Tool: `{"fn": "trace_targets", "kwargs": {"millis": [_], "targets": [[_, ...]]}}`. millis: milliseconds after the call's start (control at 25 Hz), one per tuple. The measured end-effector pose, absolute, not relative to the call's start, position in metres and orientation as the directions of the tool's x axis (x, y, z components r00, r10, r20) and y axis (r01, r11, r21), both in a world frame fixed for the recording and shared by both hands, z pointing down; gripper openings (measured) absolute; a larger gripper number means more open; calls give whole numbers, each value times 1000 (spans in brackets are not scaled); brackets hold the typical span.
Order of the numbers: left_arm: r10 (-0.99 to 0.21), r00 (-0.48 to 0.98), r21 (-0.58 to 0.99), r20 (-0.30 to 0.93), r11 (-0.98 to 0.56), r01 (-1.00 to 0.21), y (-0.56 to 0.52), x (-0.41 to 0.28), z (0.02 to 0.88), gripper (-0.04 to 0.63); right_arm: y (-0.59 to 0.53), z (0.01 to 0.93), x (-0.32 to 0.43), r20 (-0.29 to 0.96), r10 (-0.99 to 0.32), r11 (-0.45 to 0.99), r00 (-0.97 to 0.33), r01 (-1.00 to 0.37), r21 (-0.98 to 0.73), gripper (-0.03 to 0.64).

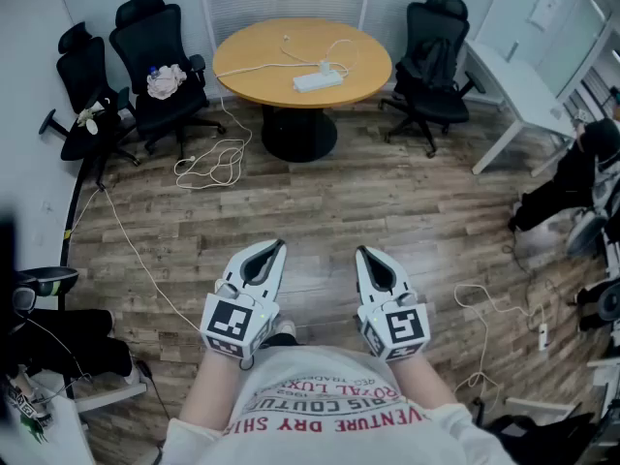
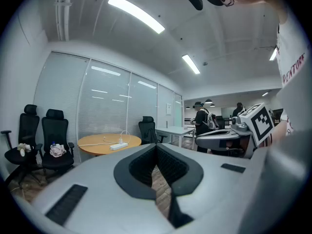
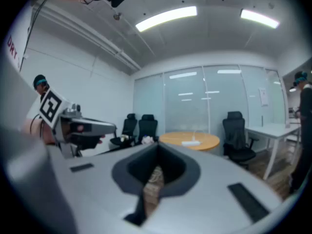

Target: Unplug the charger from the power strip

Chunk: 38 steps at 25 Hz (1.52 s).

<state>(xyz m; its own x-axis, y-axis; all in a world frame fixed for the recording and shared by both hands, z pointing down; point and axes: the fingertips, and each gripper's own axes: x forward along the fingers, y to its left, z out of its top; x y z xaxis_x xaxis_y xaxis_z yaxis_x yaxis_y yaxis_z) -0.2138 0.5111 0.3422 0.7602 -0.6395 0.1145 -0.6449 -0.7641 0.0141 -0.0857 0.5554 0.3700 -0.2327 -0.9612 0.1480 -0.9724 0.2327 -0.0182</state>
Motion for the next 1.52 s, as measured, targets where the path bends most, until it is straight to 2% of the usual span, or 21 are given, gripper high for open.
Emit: {"fn": "trace_targets", "kwargs": {"millis": [680, 1200, 1520], "targets": [[-561, 816, 29, 138, -821, -570, 483, -205, 359, 32, 525, 378, -86, 156, -970, 180, -185, -983, -46, 28], [-552, 817, 89, 163, -817, -570, 417, -245, 384, 32, 468, 397, -106, 212, -969, 111, -128, -990, -89, 29], [-602, 775, 87, 192, -776, -624, 379, -228, 396, 32, 425, 421, -78, 246, -953, 148, -176, -981, -128, 29]]}}
